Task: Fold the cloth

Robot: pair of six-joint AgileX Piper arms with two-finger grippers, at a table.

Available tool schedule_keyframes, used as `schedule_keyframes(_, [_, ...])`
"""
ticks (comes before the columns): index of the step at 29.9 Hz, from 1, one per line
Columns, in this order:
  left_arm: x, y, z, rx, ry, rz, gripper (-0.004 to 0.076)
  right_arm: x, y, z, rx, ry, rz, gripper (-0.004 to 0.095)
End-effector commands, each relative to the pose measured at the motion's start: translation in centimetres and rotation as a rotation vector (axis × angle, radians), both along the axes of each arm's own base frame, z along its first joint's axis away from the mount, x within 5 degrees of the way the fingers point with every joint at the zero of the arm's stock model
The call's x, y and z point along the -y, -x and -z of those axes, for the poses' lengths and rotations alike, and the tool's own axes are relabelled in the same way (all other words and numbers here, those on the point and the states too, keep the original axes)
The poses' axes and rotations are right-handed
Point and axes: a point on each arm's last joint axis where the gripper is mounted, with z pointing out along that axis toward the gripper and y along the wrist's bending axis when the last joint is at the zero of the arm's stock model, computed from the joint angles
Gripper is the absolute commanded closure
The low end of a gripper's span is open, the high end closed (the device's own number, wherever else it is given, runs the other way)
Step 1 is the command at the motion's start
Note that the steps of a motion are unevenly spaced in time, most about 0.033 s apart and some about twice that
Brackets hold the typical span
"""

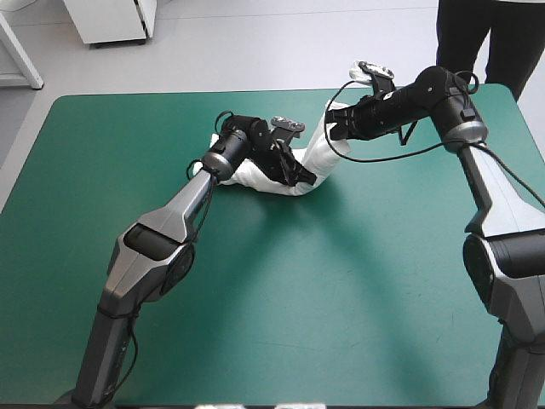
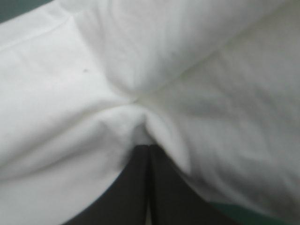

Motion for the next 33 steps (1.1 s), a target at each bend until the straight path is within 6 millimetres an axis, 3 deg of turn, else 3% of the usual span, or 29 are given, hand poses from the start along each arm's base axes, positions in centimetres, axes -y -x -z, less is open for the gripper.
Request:
schedule_keyframes(1, [-2.8, 1.3, -7.1, 0.051, 0.01, -0.018, 0.0734, 0.2, 1.3, -4.4, 0.139, -0.044, 0.019, 0.0925])
schedule_keyframes(7, [-7.3, 2.5, -13.4, 0.139, 0.036, -0.087, 0.0734, 0.2, 1.3, -4.4, 0.139, -0.044, 0.019, 0.0925])
schedule_keyframes(14, [-12.1, 5.0, -17.0, 0.157, 0.026, -0.165, 0.0734, -0.8, 1.5, -4.5, 0.143, -0.071, 0.002, 0.0925])
schedule_keyframes(22, [-16.8, 11.4, -16.4, 0.119, -0.082, -0.229, 0.0734, -4.7, 2.4, -4.8, 0.18, -0.084, -0.055, 0.0925])
schedule_keyframes(29, [-18.8, 18.6, -15.8, 0.099, -0.098, -0.248, 0.0734, -8.5, 2.9, -4.7, 0.274, -0.1, -0.103, 0.0925])
schedule_keyframes(33, [-19.6, 22.1, -15.6, 0.099, -0.095, -0.252, 0.0734, -10.8, 2.4, -3.0, 0.277, -0.11, -0.108, 0.0925])
